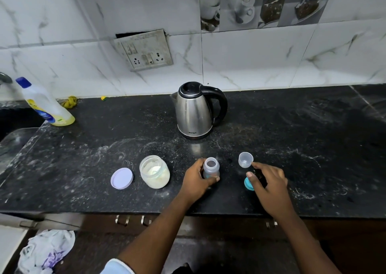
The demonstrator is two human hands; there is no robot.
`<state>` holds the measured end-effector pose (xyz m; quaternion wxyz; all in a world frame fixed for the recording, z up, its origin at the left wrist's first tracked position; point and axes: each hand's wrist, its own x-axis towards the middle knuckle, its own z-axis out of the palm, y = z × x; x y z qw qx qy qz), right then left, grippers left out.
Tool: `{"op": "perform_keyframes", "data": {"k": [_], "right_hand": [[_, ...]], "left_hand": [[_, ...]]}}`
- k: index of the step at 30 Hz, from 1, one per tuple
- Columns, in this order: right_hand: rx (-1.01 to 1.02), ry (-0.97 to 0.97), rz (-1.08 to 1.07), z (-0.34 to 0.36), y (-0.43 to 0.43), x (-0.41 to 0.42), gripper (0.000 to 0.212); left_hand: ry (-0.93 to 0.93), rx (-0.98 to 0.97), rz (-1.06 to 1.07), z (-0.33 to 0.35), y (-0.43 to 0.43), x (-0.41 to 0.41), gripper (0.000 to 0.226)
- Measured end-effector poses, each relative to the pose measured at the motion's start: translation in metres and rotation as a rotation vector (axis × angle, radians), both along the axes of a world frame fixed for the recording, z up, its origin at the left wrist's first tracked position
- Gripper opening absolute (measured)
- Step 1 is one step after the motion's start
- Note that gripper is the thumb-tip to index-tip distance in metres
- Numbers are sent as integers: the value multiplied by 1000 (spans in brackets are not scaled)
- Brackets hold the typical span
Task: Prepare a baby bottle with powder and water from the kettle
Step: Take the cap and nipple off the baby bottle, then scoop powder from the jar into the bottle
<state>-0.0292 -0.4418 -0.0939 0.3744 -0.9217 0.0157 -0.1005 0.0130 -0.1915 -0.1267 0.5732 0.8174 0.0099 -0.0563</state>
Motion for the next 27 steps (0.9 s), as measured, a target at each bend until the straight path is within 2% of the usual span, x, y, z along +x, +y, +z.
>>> {"op": "perform_keyframes", "data": {"k": [3,6,7,9,12,15,17,21,25,27], "right_hand": [[11,-38,32,14,15,2,48],[37,-65,92,33,36,4,50],[38,-84,114,40,42,5,49],[39,-147,172,53,57,8,45],[84,-246,308,71,92,20,38],[75,-327,435,78,136,38,28],[68,-317,513,78,165,49,24],[-4,-86,748,77,219,72,22],[-364,163,834,81,253,90,24],[-511,215,827,86,263,94,26]], "left_hand": [[-1,25,-12,3,-1,-5,65],[15,11,-7,15,4,-10,102],[11,-2,5,24,7,-12,107],[-81,-42,59,45,14,-19,90],[-357,-23,300,73,42,-45,43],[-472,95,566,77,87,-72,27],[-441,163,623,73,114,-81,44],[-287,247,459,59,149,-74,86],[-64,237,327,46,159,-55,125],[9,177,283,42,160,-46,133]]}}
